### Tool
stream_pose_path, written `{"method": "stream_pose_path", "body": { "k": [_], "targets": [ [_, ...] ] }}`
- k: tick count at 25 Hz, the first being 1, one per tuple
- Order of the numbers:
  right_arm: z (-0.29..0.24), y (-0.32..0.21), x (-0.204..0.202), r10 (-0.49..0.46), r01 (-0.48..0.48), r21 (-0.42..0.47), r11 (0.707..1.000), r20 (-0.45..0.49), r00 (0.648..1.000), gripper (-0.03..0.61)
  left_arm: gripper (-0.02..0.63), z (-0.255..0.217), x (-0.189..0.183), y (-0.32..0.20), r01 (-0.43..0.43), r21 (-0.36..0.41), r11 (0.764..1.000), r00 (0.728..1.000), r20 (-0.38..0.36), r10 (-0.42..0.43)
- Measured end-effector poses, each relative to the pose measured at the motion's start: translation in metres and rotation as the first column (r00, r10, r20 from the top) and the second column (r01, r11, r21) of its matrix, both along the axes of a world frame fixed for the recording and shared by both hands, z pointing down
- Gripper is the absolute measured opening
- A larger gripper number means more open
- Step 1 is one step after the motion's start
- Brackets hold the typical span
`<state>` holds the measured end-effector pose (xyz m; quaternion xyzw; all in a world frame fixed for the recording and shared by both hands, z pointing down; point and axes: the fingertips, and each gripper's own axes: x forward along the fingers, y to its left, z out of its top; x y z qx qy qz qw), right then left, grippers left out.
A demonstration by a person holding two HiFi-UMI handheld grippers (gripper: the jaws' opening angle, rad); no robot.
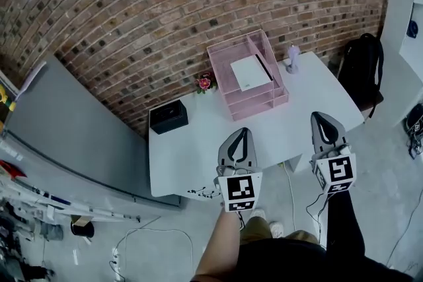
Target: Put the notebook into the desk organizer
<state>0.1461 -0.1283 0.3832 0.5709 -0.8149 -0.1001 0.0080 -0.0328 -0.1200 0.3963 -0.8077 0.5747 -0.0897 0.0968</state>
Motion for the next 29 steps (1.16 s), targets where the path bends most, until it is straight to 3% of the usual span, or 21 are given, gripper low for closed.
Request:
{"method": "stream_pose_path", "body": {
  "k": [7, 13, 18, 29],
  "targets": [
    [-0.013, 0.01, -0.006, -0.012, 0.013, 0.04, 0.999, -0.026, 1.0, 0.02, 0.015, -0.016, -0.012, 0.001, 0.035, 0.033, 0.999, 0.997, -0.075, -0.033],
    [-0.021, 0.011, -0.007, -0.024, 0.027, 0.059, 0.998, -0.042, 0.999, 0.02, 0.015, -0.017, -0.018, -0.003, 0.033, 0.011, 0.999, 0.979, -0.204, -0.03],
    [-0.022, 0.011, -0.005, -0.02, 0.023, 0.065, 0.998, -0.038, 0.999, 0.02, 0.015, -0.011, -0.026, -0.004, 0.063, 0.003, 0.998, 0.985, -0.16, -0.061],
    [-0.021, 0.008, 0.004, -0.028, 0.029, 0.068, 0.997, -0.015, 0.999, 0.02, 0.015, -0.015, -0.011, -0.004, 0.04, 0.003, 0.999, 0.986, -0.162, -0.039]
  ]
}}
